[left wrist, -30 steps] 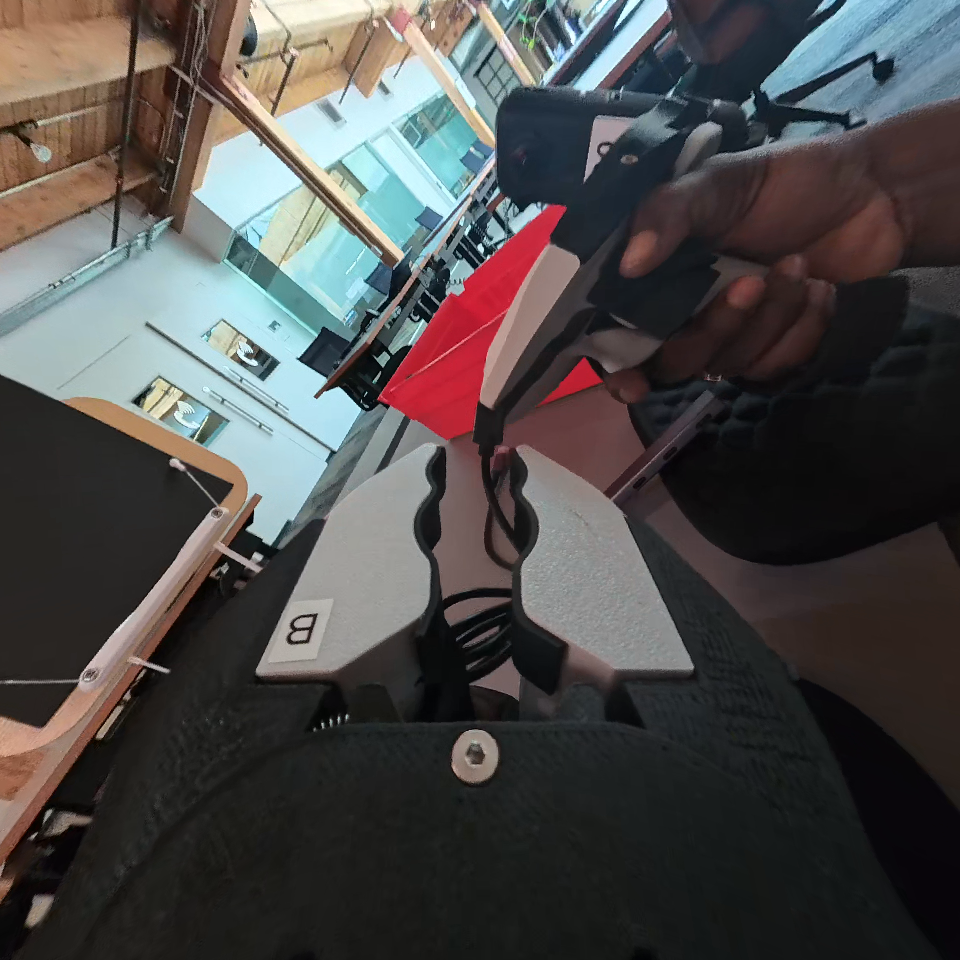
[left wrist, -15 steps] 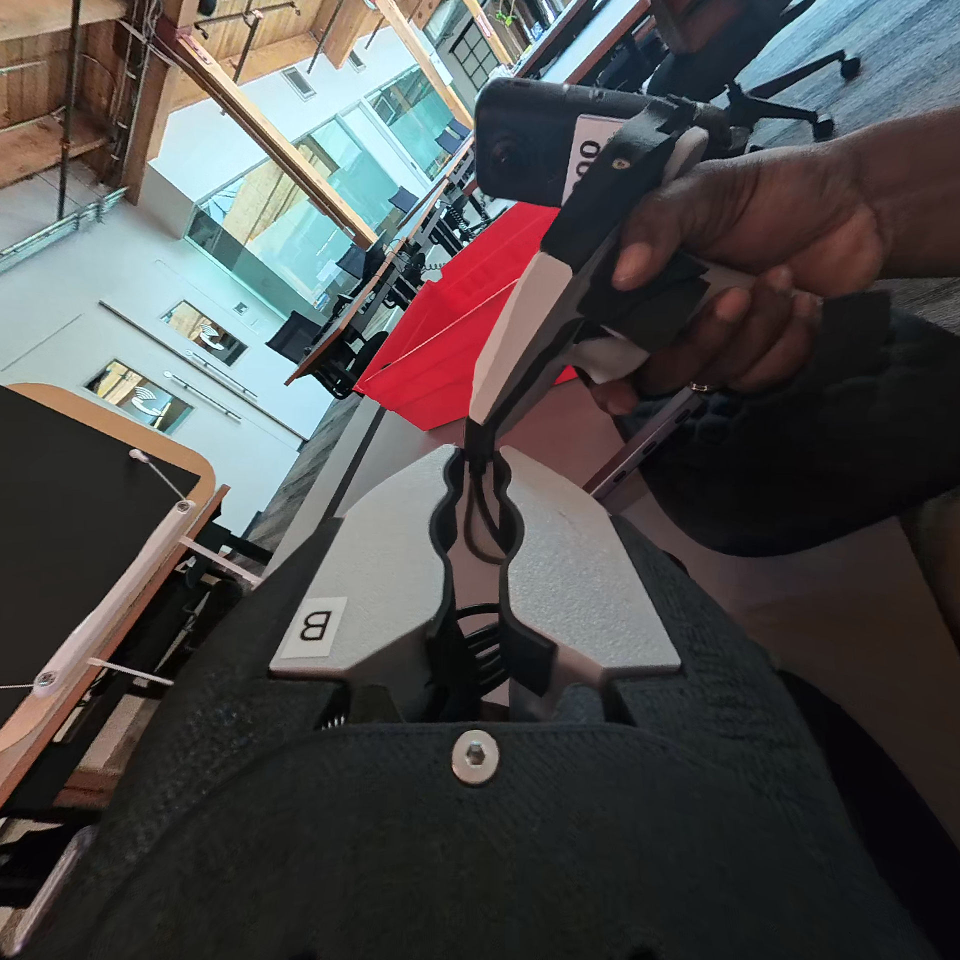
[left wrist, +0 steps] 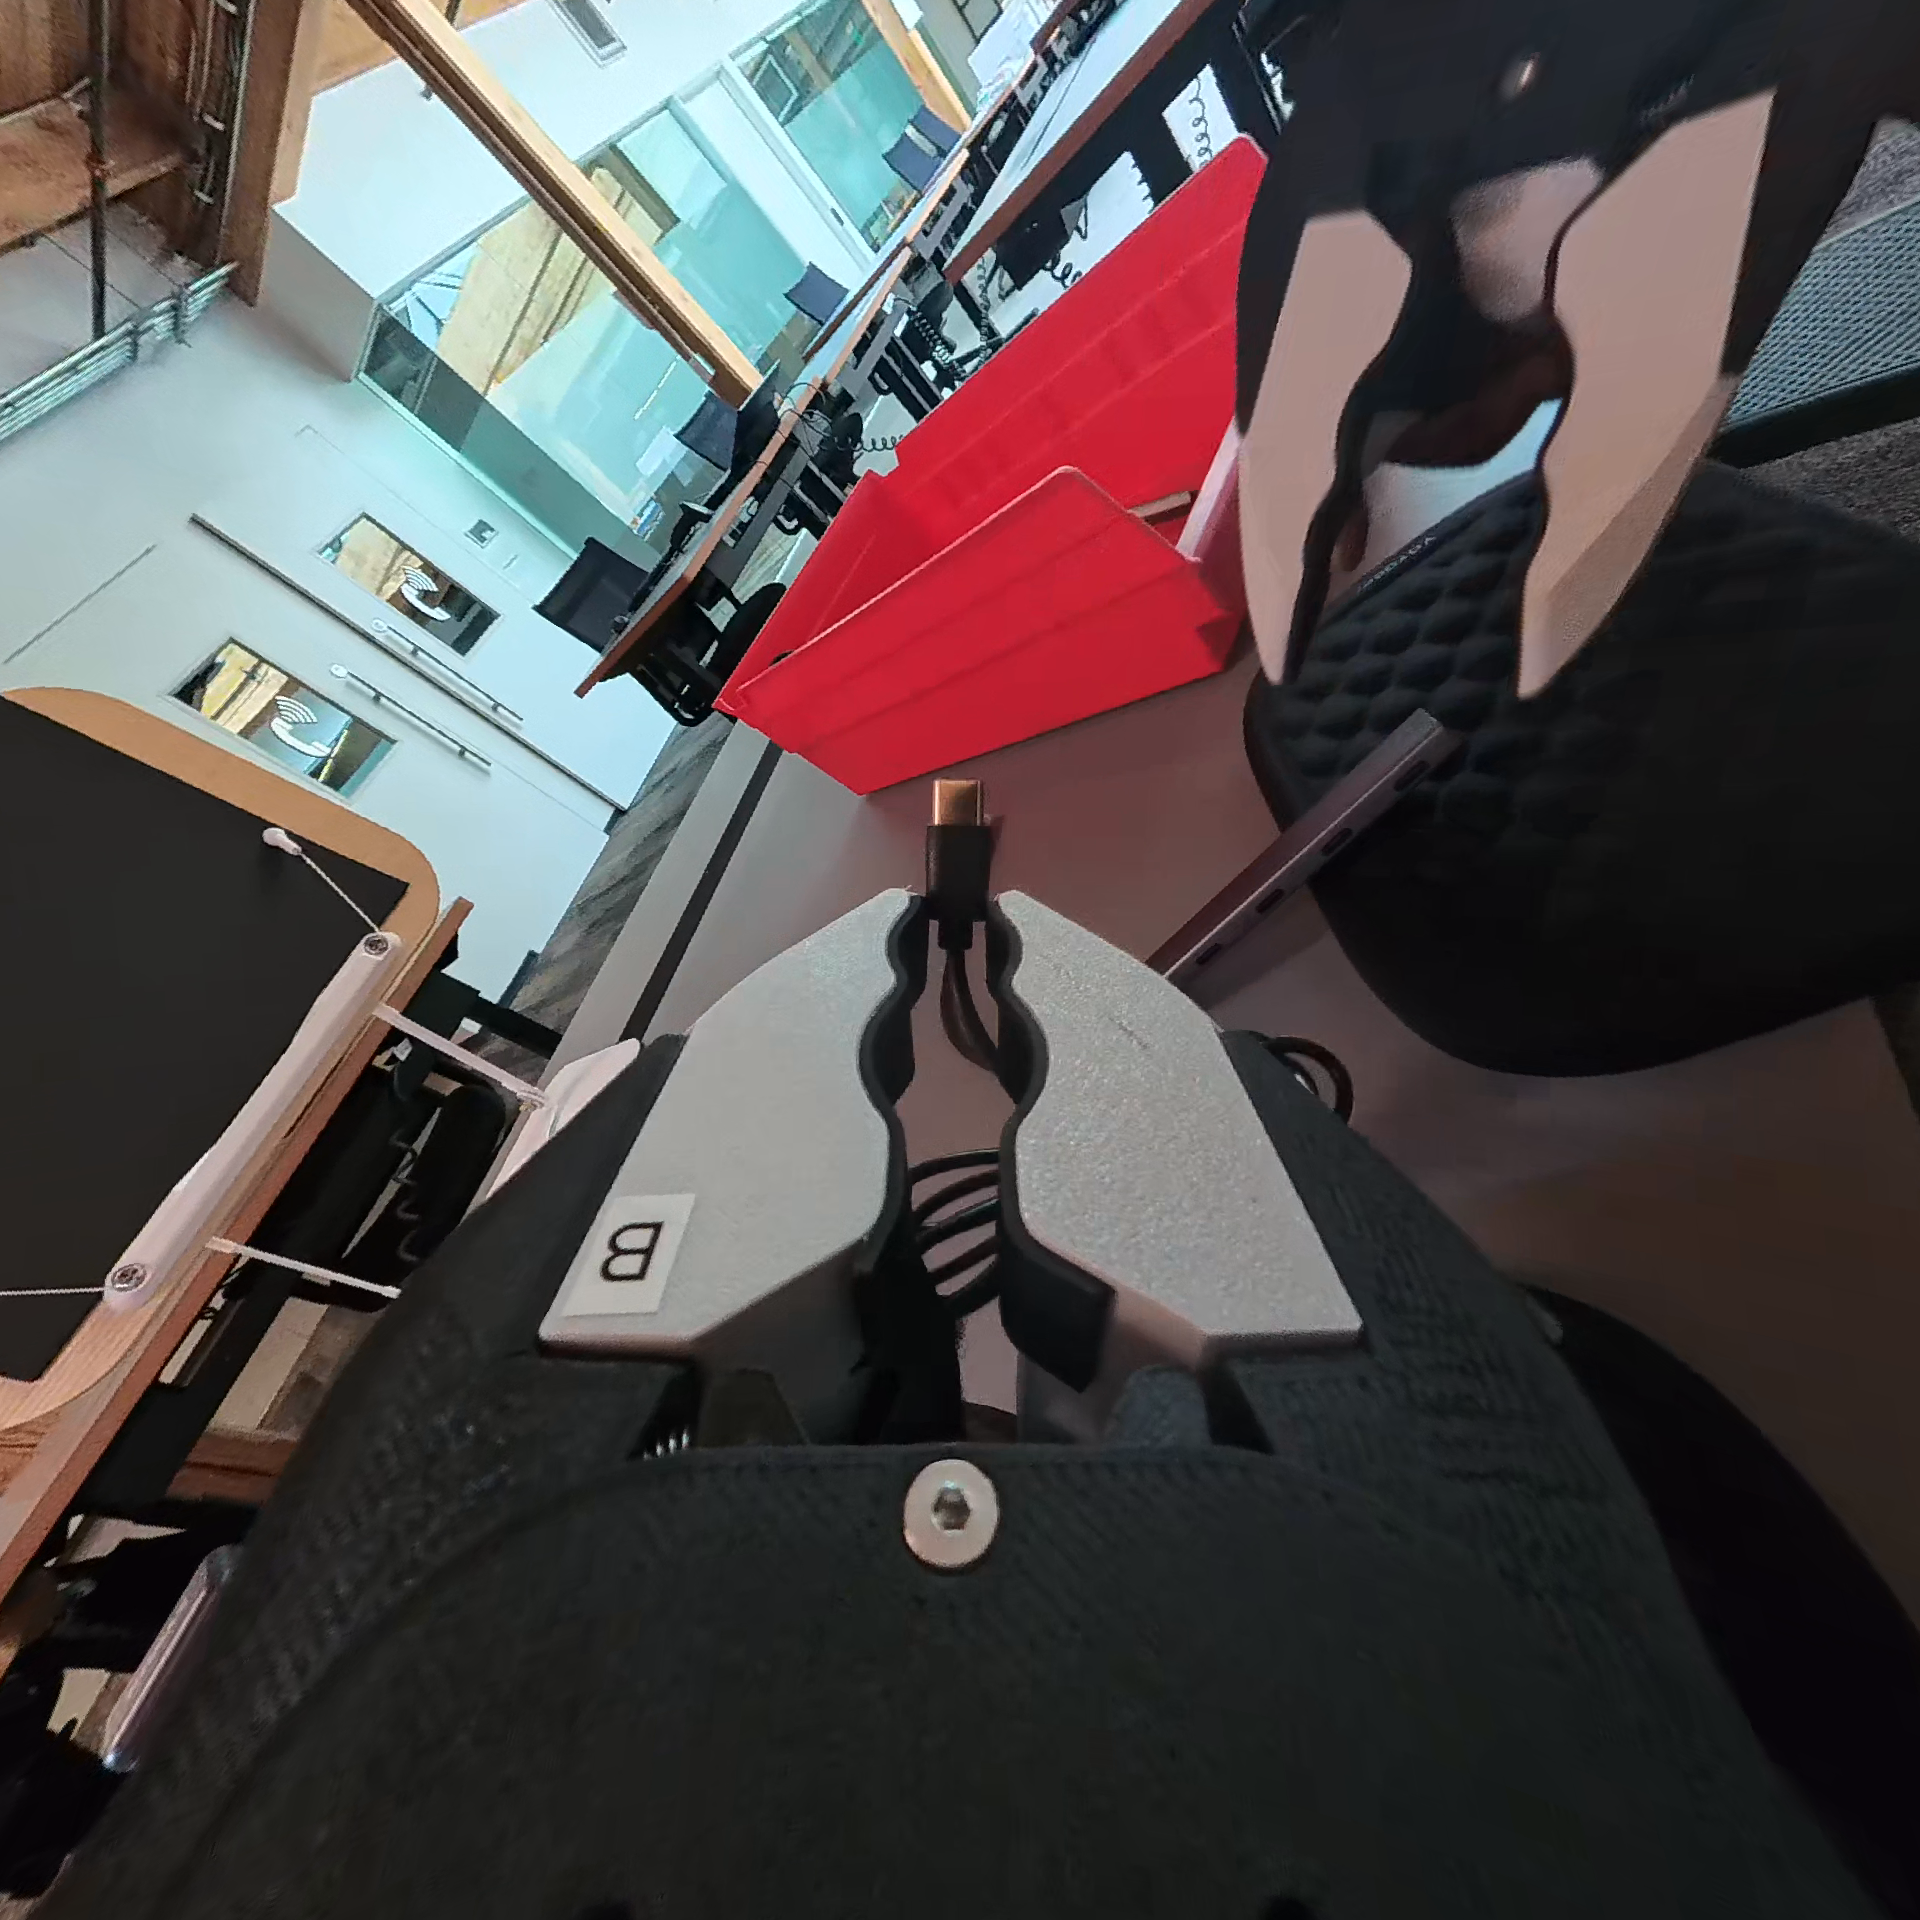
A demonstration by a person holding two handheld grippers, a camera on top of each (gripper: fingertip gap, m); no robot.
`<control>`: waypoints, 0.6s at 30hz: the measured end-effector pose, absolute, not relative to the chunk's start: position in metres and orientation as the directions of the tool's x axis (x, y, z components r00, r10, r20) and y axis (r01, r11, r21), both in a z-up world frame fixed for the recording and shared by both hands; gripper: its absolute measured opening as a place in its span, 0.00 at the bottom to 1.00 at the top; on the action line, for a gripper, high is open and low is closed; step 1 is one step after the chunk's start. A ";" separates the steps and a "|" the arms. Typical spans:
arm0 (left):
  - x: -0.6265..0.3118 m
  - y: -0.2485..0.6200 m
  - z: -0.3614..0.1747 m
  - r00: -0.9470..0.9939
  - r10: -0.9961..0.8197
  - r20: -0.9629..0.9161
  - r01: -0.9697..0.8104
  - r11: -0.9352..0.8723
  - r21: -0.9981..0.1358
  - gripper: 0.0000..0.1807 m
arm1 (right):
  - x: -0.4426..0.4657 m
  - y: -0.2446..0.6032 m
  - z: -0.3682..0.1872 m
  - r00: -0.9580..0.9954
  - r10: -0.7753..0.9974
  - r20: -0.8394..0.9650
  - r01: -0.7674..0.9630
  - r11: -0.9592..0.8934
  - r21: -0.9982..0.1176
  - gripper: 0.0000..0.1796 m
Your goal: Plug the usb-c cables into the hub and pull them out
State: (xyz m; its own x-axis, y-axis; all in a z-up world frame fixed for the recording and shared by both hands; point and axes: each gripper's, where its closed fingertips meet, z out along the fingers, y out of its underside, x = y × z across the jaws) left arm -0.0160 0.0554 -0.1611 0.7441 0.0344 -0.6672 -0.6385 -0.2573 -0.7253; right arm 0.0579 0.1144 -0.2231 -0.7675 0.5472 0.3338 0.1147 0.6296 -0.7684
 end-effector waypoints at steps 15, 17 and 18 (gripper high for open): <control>-0.012 0.058 -0.179 0.875 -0.037 -0.483 -0.467 -0.333 -0.819 0.06 | 0.005 0.104 -0.200 -0.401 0.523 0.752 -0.150 0.772 -0.617 0.05; -0.007 0.060 -0.183 0.907 -0.059 -0.416 -0.409 -0.352 -0.842 0.06 | 0.004 0.095 -0.181 -0.303 0.518 0.800 -0.215 0.781 -0.587 0.05; -0.006 0.061 -0.186 0.929 -0.059 -0.366 -0.361 -0.370 -0.856 0.06 | 0.003 0.092 -0.175 -0.245 0.492 0.835 -0.230 0.808 -0.543 0.05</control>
State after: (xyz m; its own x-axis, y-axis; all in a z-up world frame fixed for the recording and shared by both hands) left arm -0.0061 0.0614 -0.1859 0.9286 -0.0587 -0.3664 -0.3611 -0.3698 -0.8561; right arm 0.0026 0.0922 -0.1747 -0.2451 0.4923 0.8352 -0.2295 0.8075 -0.5434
